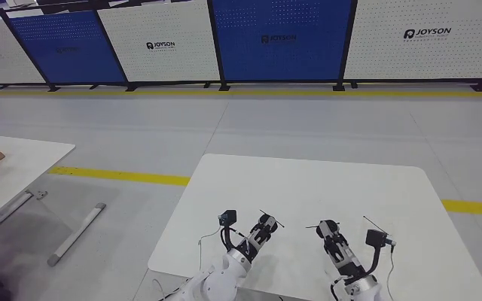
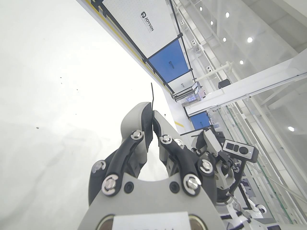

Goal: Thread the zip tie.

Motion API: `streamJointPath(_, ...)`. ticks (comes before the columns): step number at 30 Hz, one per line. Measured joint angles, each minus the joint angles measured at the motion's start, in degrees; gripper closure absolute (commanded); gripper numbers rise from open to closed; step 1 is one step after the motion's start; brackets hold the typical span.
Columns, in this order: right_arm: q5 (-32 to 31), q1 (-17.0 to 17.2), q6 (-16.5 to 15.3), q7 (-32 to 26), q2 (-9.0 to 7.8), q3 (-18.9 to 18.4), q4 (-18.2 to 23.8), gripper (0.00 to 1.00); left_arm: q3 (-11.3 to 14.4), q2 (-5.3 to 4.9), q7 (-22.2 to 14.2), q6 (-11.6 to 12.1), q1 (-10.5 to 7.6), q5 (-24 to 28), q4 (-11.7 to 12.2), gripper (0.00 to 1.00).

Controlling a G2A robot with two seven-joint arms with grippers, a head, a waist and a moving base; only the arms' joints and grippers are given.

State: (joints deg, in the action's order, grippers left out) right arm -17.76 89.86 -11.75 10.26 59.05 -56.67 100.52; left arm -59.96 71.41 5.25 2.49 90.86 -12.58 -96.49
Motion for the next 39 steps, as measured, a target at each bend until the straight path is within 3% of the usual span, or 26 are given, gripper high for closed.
streamJointPath(4, 3.82, -0.09, 0.84, -5.61, -0.06, -0.99, -0.34, 1.00, 0.00, 0.00, 0.00, 0.00, 0.00, 0.00, 0.00, 1.00)
streamJointPath(13, 3.92, -0.09, 1.09, -5.44, 0.05, -0.85, -0.44, 1.00, 0.00, 0.00, 0.00, 0.00, 0.00, 0.00, 0.00, 1.00)
streamJointPath(20, 2.96, -0.70, 4.37, -4.78, 1.27, 1.19, -1.40, 1.00, 0.00, 0.00, 0.00, 0.00, 0.00, 0.00, 0.00, 1.00)
streamJointPath(39, 2.65, -0.71, 4.41, -4.74, 1.34, 1.30, -1.35, 1.00, 0.76, 0.49, 1.70, -0.23, -0.78, 1.72, -0.09, 1.00)
